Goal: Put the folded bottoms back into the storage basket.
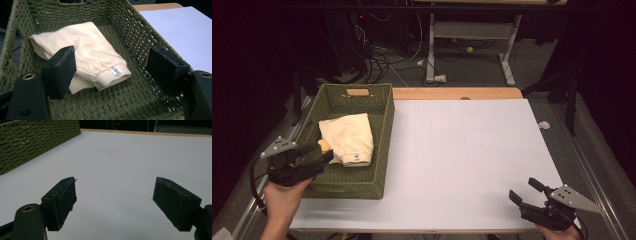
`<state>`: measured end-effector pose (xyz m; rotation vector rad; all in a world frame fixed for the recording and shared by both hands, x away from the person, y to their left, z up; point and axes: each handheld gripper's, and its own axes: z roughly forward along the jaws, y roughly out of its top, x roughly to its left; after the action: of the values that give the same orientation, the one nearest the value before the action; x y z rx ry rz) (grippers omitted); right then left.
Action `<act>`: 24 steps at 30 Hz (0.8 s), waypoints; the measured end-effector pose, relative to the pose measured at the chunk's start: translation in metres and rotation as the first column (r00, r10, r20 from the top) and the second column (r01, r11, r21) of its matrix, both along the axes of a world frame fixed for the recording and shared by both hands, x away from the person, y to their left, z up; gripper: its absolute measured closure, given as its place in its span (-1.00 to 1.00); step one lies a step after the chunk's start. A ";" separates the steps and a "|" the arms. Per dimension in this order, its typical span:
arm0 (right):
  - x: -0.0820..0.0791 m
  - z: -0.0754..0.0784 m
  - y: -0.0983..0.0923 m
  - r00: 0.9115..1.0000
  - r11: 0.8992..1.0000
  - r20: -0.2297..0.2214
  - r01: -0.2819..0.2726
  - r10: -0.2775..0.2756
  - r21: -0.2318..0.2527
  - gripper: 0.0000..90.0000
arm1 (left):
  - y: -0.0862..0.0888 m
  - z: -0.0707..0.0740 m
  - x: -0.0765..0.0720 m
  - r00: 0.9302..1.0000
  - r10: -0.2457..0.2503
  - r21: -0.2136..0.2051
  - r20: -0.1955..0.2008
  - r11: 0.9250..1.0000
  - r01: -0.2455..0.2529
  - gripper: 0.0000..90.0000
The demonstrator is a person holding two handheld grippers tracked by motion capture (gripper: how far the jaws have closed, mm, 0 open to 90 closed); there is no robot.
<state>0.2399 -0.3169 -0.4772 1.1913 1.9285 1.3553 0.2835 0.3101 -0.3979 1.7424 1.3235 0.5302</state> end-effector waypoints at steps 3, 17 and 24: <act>0.000 0.000 0.000 1.000 1.000 0.000 0.000 0.000 0.001 -0.57 | 0.001 -0.001 -0.003 1.000 0.003 -0.008 0.005 1.000 -0.003 -0.49; 0.000 0.000 0.000 1.000 1.000 0.000 0.000 0.000 0.000 -0.57 | 0.002 -0.008 -0.022 1.000 -0.003 -0.010 0.026 1.000 0.003 -0.50; 0.000 0.000 0.000 1.000 1.000 0.000 0.000 0.000 0.000 -0.57 | 0.005 -0.012 -0.030 0.999 0.005 -0.012 0.032 1.000 -0.004 -0.50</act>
<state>0.2400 -0.3164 -0.4773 1.1918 1.9287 1.3552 0.2530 0.3153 -0.4101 1.7148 1.3062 0.5494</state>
